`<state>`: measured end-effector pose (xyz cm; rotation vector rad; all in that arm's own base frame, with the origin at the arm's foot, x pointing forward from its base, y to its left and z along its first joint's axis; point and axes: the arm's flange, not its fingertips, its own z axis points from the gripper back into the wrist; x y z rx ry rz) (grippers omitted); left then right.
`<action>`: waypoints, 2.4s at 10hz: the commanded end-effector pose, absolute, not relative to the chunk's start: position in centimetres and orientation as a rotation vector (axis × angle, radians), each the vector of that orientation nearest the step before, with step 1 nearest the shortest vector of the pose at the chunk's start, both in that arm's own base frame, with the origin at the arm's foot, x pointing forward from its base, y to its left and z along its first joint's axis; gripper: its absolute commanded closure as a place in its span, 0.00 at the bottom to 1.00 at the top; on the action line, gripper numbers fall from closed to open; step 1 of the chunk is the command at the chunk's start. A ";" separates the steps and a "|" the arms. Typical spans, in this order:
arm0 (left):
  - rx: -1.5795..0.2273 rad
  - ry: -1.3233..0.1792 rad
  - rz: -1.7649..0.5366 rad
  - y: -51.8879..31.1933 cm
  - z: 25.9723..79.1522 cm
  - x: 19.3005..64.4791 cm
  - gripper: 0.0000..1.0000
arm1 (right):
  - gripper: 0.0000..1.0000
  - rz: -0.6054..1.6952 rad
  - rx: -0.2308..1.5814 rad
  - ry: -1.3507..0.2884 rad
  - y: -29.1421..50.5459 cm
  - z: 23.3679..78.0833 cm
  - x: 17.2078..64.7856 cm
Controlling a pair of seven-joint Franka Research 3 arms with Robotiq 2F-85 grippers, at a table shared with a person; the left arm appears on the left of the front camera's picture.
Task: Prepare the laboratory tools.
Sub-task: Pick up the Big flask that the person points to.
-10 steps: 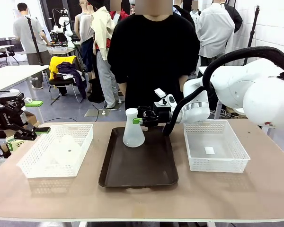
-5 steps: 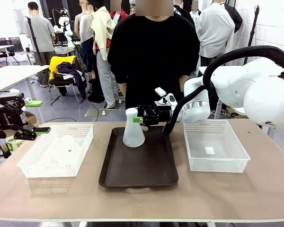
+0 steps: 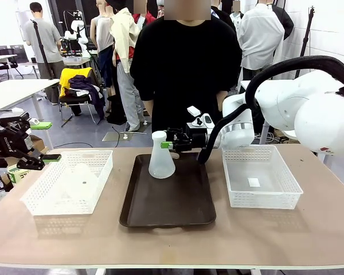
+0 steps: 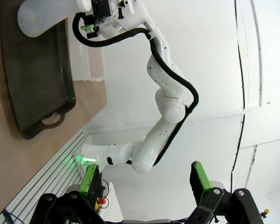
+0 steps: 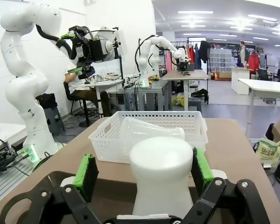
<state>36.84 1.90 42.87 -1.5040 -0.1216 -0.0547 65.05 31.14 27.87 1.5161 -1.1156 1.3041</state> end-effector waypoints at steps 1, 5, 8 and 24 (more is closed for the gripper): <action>-1.506 -0.131 -0.056 2.0 43.1 36.8 0.00 | 0.00 1.318 1.509 -1.132 31.0 28.0 65.1; -1.506 -0.131 -0.056 2.0 43.1 36.8 0.00 | 0.00 1.326 1.390 -1.090 29.5 29.7 64.7; -1.506 -0.131 -0.056 2.0 43.1 36.8 0.00 | 0.00 1.319 1.178 -1.046 26.1 33.7 63.0; -1.506 -0.131 -0.056 2.0 43.1 36.8 0.00 | 0.00 0.919 0.774 -1.296 9.2 40.3 51.6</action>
